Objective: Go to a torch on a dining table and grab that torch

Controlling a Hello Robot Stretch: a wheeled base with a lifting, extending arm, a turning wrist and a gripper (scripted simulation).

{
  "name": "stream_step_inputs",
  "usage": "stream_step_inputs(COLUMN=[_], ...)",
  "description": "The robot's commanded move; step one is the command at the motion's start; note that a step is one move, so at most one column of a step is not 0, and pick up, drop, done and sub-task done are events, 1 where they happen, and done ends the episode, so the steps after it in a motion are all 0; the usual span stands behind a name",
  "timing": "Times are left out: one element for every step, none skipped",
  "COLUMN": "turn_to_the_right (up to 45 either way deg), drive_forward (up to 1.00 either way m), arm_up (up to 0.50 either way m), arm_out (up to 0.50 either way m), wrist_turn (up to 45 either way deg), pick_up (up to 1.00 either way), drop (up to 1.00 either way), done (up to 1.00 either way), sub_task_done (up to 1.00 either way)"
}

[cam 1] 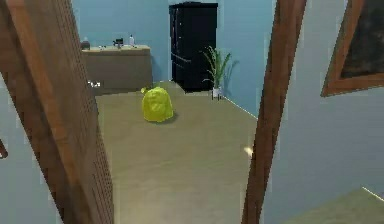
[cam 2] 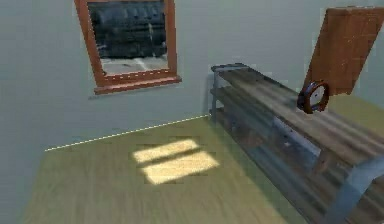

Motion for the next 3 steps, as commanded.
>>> stream_step_inputs(turn_to_the_right=[0.0, -15.0, 0.0], drive_forward=[0.5, 0.0, 1.0], arm_up=[0.0, 0.0, 0.0], arm_out=[0.0, 0.0, 0.0], wrist_turn=[0.0, 0.0, 0.0], pick_up=[0.0, 0.0, 0.0], drop=[0.0, 0.0, 0.0], done=[0.0, 0.0, 0.0], sub_task_done=[0.0, 0.0, 0.0])
